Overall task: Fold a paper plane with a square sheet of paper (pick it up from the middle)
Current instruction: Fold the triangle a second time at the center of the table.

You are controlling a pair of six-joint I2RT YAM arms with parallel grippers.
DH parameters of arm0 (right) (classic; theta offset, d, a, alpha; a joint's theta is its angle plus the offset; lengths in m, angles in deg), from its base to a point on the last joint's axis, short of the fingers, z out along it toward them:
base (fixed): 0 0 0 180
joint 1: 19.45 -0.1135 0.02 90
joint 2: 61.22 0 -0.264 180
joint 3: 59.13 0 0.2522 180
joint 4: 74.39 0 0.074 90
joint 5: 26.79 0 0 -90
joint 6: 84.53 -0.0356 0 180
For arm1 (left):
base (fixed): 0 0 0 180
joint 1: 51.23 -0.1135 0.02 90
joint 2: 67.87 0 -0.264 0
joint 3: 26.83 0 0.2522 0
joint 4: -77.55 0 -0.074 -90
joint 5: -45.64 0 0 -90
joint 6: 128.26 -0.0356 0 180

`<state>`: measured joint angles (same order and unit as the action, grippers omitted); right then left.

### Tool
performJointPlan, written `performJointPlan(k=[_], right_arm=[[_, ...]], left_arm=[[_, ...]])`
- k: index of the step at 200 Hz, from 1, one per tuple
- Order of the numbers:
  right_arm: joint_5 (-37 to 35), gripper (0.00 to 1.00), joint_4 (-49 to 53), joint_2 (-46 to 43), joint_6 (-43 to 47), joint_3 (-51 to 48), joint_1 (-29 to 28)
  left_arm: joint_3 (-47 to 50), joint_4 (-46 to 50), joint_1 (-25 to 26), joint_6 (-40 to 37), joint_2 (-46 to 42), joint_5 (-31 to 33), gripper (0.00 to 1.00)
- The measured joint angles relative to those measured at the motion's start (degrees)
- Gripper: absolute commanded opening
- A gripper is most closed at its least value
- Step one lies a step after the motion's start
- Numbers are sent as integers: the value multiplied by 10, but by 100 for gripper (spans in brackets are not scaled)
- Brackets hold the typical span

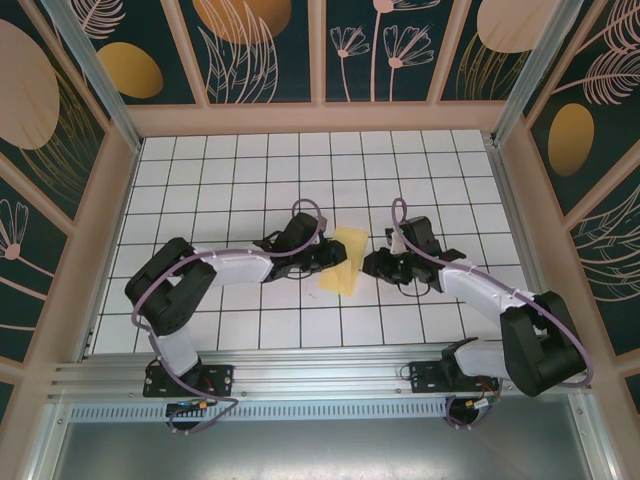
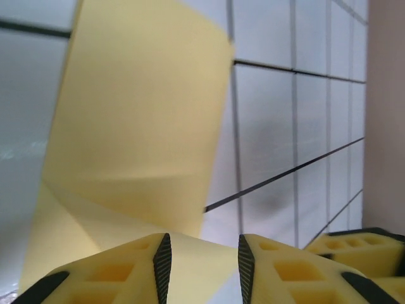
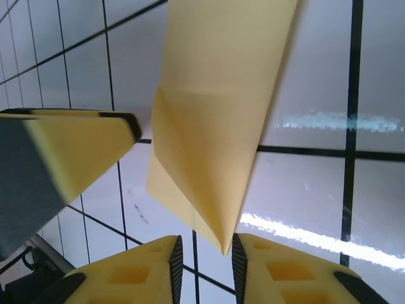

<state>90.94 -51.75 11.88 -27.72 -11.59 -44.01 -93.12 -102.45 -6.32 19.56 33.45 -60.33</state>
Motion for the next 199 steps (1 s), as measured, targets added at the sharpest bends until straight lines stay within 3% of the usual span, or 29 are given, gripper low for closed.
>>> performJointPlan(k=[32,73,199], right_arm=[[-9,42,-40,4,-39,-7,0],[-14,45,-60,32,-49,-6,-13],[-14,49,-88,84,-57,-2,-26]], left_arm=[[-4,8,0,-4,-31,16,17],[30,10,0,2,-37,19,7],[-1,-10,0,3,67,-25,7]])
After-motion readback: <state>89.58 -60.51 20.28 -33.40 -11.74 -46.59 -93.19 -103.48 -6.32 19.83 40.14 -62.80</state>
